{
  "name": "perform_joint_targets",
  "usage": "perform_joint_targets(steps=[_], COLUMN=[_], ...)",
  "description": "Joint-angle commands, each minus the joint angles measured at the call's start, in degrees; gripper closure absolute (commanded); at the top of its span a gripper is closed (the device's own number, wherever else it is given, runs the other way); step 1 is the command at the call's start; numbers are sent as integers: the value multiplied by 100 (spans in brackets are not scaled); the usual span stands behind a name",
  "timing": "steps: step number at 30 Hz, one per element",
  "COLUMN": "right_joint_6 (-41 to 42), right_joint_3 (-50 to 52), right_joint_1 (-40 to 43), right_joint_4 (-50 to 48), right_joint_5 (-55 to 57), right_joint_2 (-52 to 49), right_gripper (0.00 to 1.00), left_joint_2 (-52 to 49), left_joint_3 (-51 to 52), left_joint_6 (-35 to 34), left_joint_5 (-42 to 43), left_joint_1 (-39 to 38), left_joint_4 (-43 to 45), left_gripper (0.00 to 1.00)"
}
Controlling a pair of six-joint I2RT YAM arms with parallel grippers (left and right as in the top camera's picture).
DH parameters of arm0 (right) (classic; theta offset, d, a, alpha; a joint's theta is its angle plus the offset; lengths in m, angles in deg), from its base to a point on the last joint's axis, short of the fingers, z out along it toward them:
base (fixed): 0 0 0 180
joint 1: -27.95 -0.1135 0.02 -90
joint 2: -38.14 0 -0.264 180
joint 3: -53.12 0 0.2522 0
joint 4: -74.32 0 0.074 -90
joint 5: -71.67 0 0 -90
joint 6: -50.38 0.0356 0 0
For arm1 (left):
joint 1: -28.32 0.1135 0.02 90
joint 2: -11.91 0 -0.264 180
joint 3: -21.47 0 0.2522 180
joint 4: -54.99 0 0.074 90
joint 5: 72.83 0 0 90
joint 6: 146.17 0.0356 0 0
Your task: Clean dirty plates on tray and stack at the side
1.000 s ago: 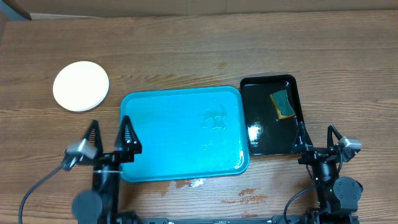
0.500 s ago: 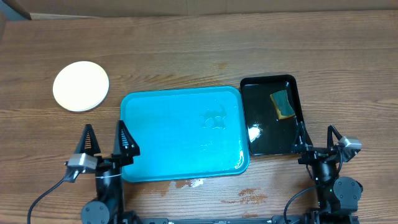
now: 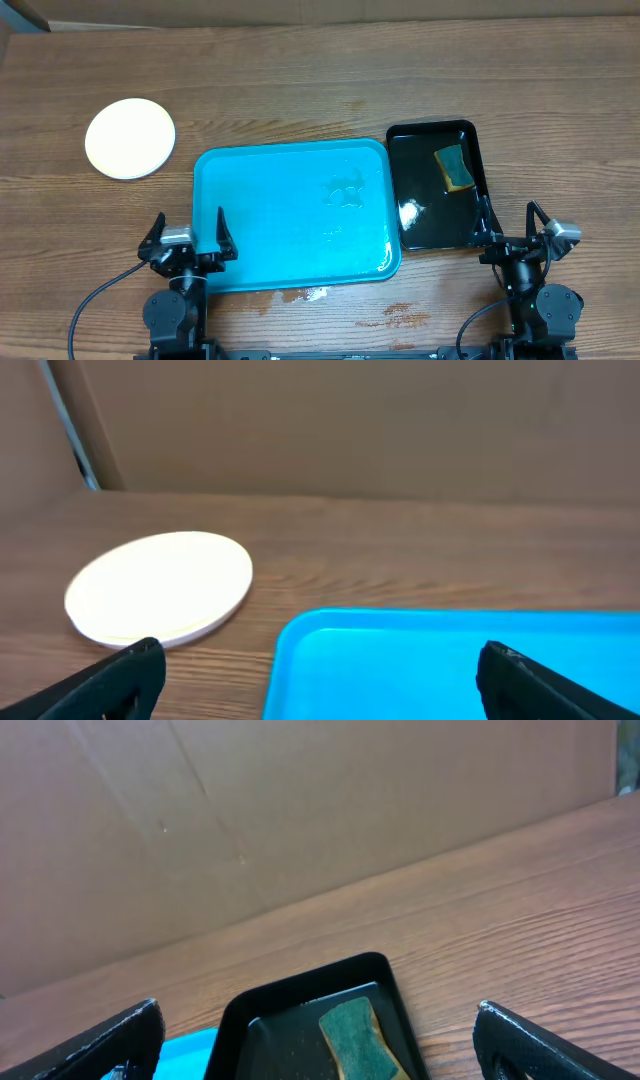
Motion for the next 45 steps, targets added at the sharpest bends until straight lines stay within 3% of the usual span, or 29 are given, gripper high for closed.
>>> perform_joint_targets(steps=[1,7,18,45], right_joint_6=[-17,-17,-17,-17], right_joint_3=[61,61,61,61], right_joint_1=[35,35,35,35], right_joint_4=[-28,-26,-26,-28], right_joint_5=[9,11,9,9], right_joint_2=[57,57,57,57], right_gripper=[0,0,0,0], left_joint_2=[68,68,68,63], left_joint_3=[20,20,22,22], left_joint_6=[1161,1207,-291,-289], left_joint_5=[24,33,-286,-291], left_joint_1=[-17,-17,-15,-15], left_joint_4=[-13,-7,33,33], left_gripper=[0,0,0,0])
